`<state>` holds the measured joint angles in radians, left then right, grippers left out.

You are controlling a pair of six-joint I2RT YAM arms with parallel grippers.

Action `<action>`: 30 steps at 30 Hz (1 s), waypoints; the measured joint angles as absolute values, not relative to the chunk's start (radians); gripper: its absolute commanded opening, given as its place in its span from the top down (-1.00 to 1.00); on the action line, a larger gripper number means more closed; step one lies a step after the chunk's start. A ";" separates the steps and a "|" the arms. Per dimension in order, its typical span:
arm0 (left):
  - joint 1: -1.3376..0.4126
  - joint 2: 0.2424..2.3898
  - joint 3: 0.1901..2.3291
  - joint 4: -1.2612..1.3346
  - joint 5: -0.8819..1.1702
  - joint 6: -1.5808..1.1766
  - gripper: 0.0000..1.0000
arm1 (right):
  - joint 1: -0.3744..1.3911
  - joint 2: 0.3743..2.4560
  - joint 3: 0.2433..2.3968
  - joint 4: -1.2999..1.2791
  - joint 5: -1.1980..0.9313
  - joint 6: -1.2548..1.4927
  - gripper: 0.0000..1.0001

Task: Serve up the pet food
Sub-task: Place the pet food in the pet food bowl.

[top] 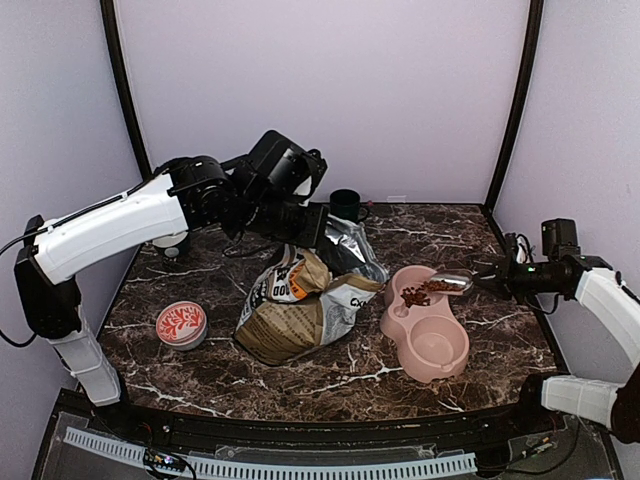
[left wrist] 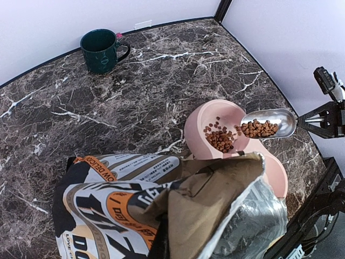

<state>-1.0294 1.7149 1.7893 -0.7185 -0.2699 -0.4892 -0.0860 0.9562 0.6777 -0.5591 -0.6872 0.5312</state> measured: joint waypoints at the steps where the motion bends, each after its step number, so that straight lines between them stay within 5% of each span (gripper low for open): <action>1: -1.029 1.715 1.789 -0.719 -0.270 -0.489 1.00 | -0.086 0.959 0.679 -0.563 -0.685 0.531 1.00; 30: -1.029 1.713 1.779 -0.704 -0.269 -0.489 1.00 | 0.061 1.001 0.775 -0.676 -0.447 0.474 1.00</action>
